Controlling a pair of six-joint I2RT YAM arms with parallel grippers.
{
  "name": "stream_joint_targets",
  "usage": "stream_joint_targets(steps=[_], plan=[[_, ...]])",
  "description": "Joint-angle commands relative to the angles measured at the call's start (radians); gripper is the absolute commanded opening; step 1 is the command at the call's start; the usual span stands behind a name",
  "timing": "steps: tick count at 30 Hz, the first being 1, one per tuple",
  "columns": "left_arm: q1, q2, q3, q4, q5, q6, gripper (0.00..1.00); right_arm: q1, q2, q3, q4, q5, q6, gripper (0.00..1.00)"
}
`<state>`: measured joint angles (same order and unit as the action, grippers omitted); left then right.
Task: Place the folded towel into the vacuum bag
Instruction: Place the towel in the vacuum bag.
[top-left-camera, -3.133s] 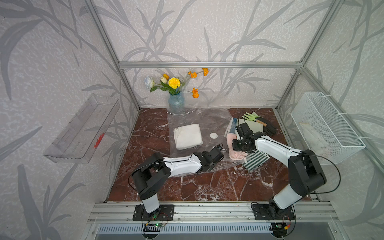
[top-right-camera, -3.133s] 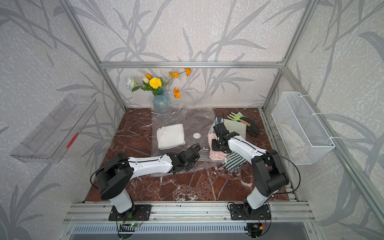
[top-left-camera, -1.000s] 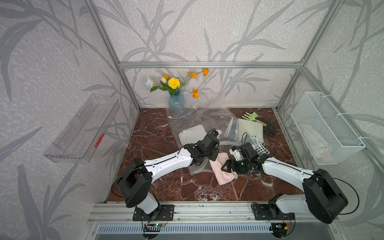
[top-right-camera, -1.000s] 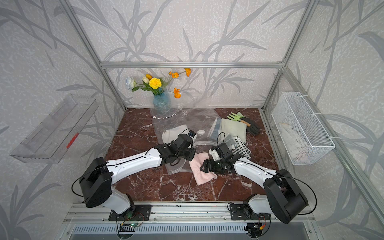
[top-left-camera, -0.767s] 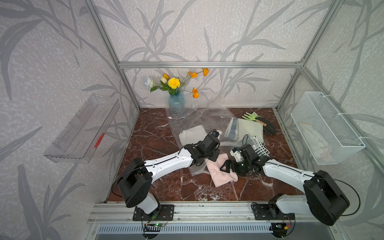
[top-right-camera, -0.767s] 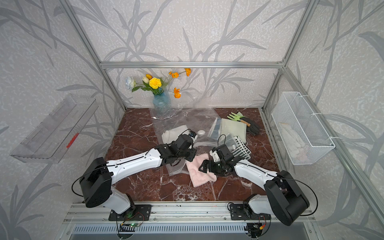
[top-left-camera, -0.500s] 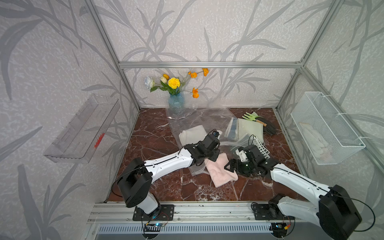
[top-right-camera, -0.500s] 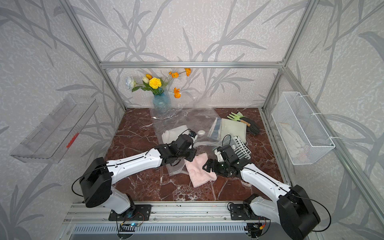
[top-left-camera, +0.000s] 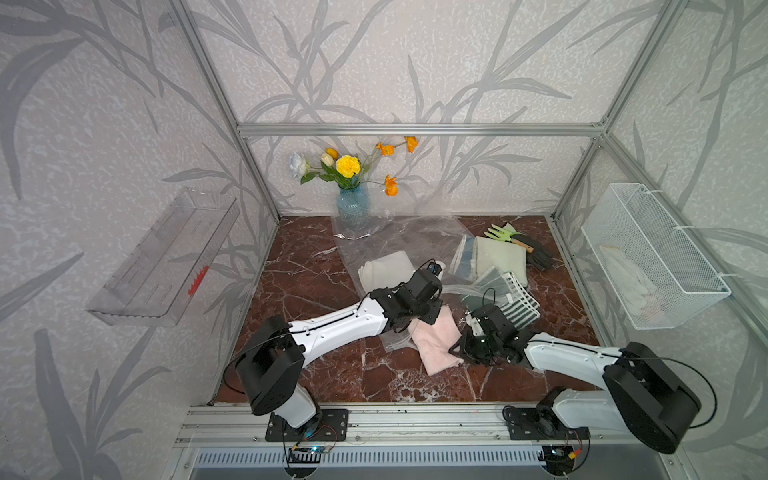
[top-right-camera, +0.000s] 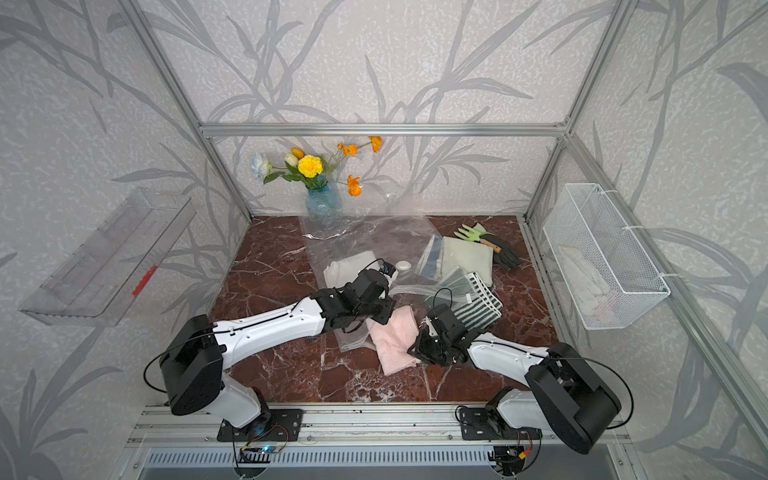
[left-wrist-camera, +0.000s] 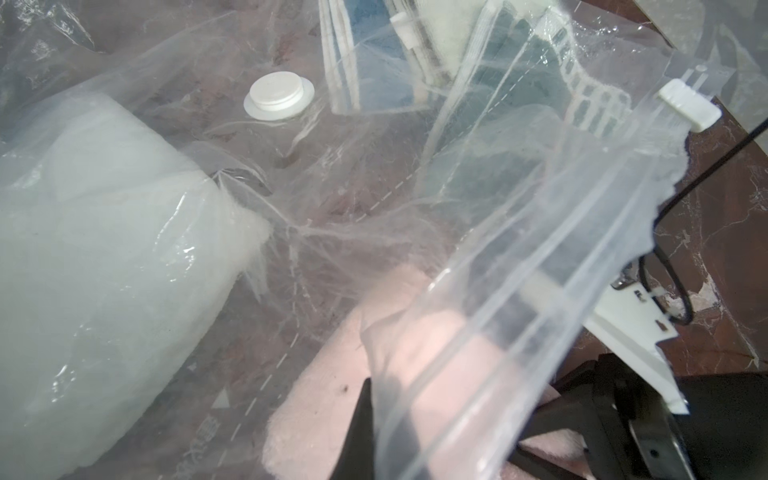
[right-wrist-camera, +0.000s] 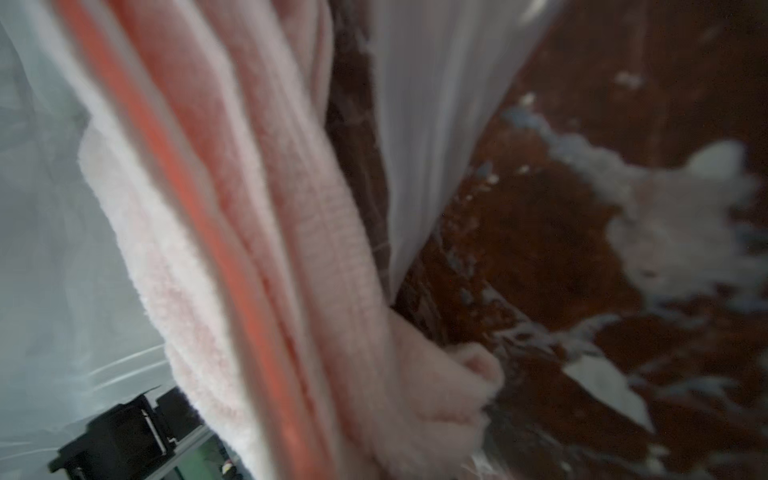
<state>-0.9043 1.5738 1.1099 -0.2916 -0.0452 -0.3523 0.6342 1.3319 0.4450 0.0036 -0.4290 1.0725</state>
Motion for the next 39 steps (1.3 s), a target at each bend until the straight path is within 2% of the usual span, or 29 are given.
stream_joint_targets(steps=[1, 6, 14, 17, 23, 28, 31, 39], plan=[[-0.011, -0.016, 0.022, 0.001, 0.021, -0.004, 0.00, 0.003, 0.038, 0.104, 0.119, 0.002, 0.022, 0.10], [-0.011, -0.019, 0.007, 0.006, 0.018, -0.002, 0.00, 0.004, 0.131, 0.197, 0.147, -0.018, 0.006, 0.08], [-0.010, -0.010, 0.008, 0.012, 0.002, 0.002, 0.00, 0.005, 0.409, 0.319, 0.367, -0.017, 0.037, 0.06], [-0.010, -0.011, 0.018, 0.006, 0.006, 0.003, 0.00, 0.012, 0.490, 0.356, 0.425, -0.058, 0.032, 0.05], [-0.008, -0.014, 0.025, -0.006, 0.022, 0.013, 0.00, 0.026, 0.592, 0.442, 0.510, -0.073, 0.009, 0.05], [-0.008, -0.003, 0.018, -0.004, 0.045, 0.012, 0.00, 0.025, 0.700, 0.566, 0.514, -0.139, -0.009, 0.05], [-0.007, -0.011, 0.008, 0.005, 0.051, 0.012, 0.00, 0.025, 0.707, 0.590, 0.495, -0.176, -0.034, 0.05], [0.001, -0.015, 0.002, -0.010, 0.051, 0.025, 0.00, 0.024, 0.632, 0.499, 0.420, -0.321, -0.179, 0.03]])
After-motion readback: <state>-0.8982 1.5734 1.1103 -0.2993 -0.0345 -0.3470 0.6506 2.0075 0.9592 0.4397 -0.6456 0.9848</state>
